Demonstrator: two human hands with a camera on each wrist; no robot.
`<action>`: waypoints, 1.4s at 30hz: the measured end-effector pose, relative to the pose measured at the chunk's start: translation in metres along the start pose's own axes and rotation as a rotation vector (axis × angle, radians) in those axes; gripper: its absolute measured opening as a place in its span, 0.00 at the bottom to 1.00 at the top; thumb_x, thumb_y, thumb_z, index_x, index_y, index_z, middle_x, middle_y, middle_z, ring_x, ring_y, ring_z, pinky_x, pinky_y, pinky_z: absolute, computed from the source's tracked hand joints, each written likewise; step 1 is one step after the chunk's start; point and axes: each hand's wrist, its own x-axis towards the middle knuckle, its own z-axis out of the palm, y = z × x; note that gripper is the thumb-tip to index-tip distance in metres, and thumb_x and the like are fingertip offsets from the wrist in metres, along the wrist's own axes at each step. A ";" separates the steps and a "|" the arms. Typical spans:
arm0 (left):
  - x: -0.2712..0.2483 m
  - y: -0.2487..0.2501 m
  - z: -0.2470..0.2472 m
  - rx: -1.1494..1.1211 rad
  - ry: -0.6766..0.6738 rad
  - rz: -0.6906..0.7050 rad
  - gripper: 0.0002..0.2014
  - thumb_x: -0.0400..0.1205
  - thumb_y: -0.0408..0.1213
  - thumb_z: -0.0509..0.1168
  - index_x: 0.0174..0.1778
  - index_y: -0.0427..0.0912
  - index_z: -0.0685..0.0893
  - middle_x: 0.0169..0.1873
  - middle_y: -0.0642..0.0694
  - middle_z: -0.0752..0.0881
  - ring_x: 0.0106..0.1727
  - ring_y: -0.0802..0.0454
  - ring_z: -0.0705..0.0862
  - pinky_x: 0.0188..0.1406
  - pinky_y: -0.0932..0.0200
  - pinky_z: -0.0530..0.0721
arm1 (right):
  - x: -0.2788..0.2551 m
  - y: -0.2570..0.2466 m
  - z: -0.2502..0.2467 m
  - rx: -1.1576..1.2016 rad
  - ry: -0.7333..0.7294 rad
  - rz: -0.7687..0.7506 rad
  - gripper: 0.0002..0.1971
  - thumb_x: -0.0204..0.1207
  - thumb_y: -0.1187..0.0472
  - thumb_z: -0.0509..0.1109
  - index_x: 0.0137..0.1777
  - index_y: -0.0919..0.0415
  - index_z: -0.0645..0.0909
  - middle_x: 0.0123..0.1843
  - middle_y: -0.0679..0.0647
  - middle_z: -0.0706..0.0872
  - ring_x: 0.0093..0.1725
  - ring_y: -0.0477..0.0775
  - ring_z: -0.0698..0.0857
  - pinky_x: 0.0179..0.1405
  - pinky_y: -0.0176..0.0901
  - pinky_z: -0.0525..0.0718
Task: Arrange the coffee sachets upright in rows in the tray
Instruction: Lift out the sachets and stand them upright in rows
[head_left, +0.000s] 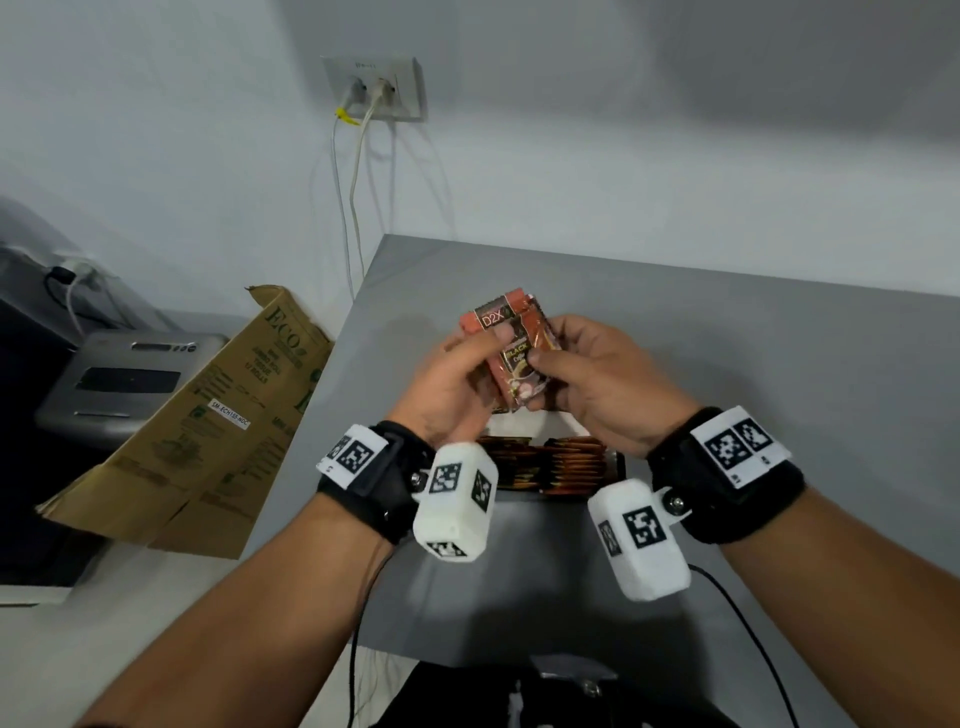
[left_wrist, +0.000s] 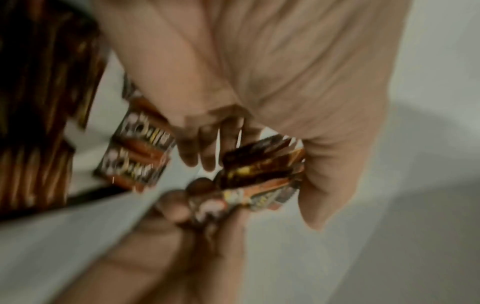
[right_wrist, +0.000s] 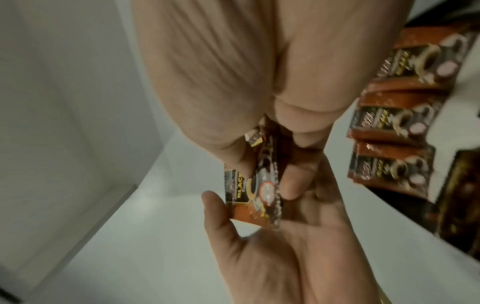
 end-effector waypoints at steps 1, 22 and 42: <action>0.001 0.000 0.005 -0.076 -0.009 -0.025 0.22 0.75 0.35 0.69 0.65 0.31 0.80 0.56 0.31 0.83 0.49 0.38 0.83 0.37 0.49 0.85 | 0.000 0.002 0.003 0.026 -0.014 0.019 0.09 0.84 0.72 0.65 0.61 0.69 0.80 0.47 0.59 0.89 0.39 0.51 0.89 0.33 0.39 0.86; -0.009 -0.002 0.017 -0.015 0.081 -0.044 0.19 0.71 0.23 0.63 0.59 0.28 0.81 0.46 0.31 0.85 0.45 0.39 0.87 0.44 0.49 0.88 | 0.004 -0.001 -0.005 -1.025 -0.128 -0.347 0.48 0.62 0.45 0.85 0.82 0.50 0.68 0.73 0.47 0.75 0.73 0.46 0.73 0.76 0.42 0.69; -0.019 -0.018 0.012 0.080 0.172 0.031 0.18 0.82 0.20 0.63 0.65 0.40 0.79 0.48 0.36 0.87 0.40 0.39 0.89 0.34 0.46 0.90 | -0.021 0.012 -0.018 -0.090 0.199 -0.060 0.13 0.79 0.79 0.62 0.53 0.64 0.80 0.46 0.61 0.88 0.43 0.55 0.87 0.43 0.50 0.86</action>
